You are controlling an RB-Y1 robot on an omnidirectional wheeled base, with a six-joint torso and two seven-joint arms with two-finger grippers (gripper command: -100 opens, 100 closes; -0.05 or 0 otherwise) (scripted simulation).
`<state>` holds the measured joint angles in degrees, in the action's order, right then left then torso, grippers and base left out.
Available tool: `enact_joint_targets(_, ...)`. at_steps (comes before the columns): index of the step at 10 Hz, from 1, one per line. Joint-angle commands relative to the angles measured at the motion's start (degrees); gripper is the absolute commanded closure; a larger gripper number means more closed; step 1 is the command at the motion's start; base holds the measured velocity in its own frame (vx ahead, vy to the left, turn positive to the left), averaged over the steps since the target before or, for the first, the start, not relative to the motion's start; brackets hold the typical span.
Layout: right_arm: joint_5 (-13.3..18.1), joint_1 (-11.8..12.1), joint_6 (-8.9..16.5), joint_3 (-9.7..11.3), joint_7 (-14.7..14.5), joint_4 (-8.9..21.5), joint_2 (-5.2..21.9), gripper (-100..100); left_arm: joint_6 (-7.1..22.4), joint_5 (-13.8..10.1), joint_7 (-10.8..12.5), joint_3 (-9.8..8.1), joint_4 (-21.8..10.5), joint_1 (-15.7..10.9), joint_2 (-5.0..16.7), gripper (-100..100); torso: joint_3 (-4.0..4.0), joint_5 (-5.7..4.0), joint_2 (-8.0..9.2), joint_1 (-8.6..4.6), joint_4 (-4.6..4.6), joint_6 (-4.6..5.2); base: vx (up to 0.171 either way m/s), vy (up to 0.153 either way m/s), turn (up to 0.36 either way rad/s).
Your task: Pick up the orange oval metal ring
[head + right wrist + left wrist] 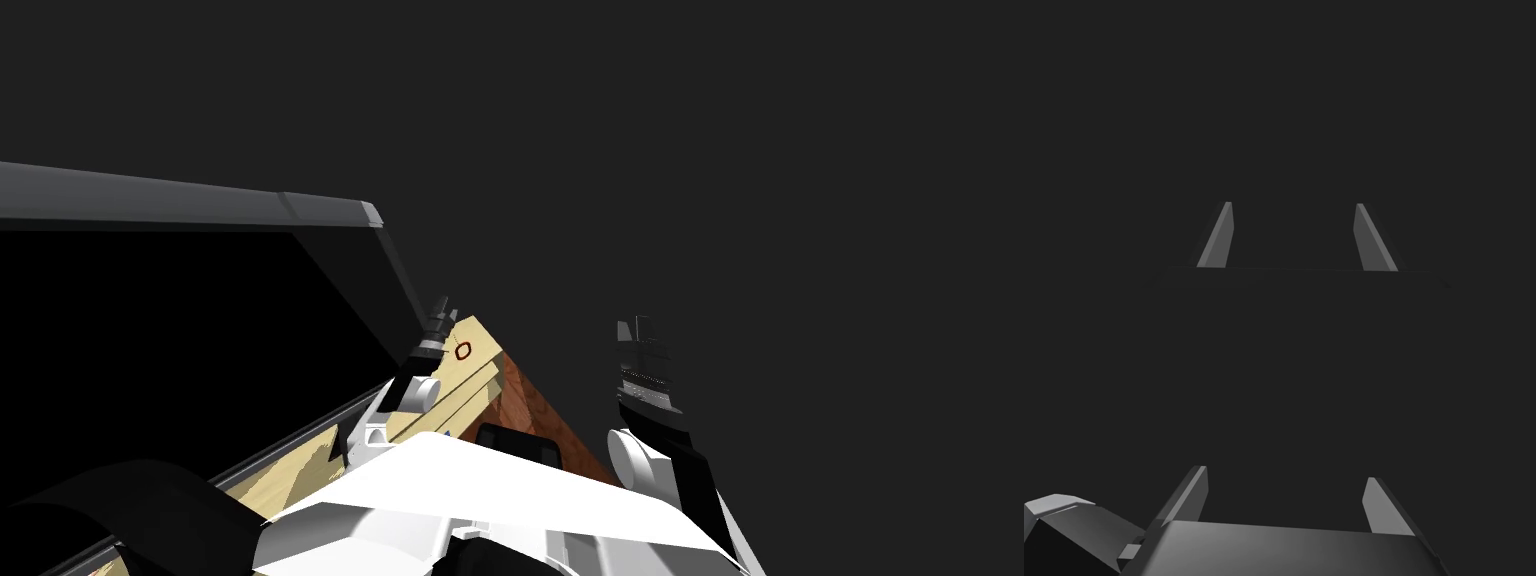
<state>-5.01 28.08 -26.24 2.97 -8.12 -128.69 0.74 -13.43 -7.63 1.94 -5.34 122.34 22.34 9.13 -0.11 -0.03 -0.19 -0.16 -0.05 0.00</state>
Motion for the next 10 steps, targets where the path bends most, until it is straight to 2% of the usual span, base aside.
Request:
enact_joint_targets(1, 0.00, 0.00, 0.00, 0.00, 0.00, 0.00, 0.00, 0, 2.07, -0.67, 0.79, -0.92, -1.80, -0.91, 0.09, -100, 0.00, 0.00, 0.00, 0.00, 0.00, 0.00, 0.049, -0.052, 0.054)
enact_joint_targets(9, 0.00, 0.00, 0.00, 0.00, 0.00, 0.00, 0.00, 0, 9.06, -2.91, 3.67, -4.53, -10.84, -4.43, -0.76, -100, 0.01, 0.01, 0.02, 0.08, 0.00, 0.00, 0.041, -0.033, 0.040)
enact_joint_targets(10, 0.00, 0.00, 0.00, 0.00, 0.00, 0.00, 0.00, 0, 10.36, -3.14, 4.12, -5.07, -12.74, -4.87, -1.26, -100, 0.01, 0.02, 0.02, 0.10, 0.00, 0.00, 0.051, -0.031, 0.052)
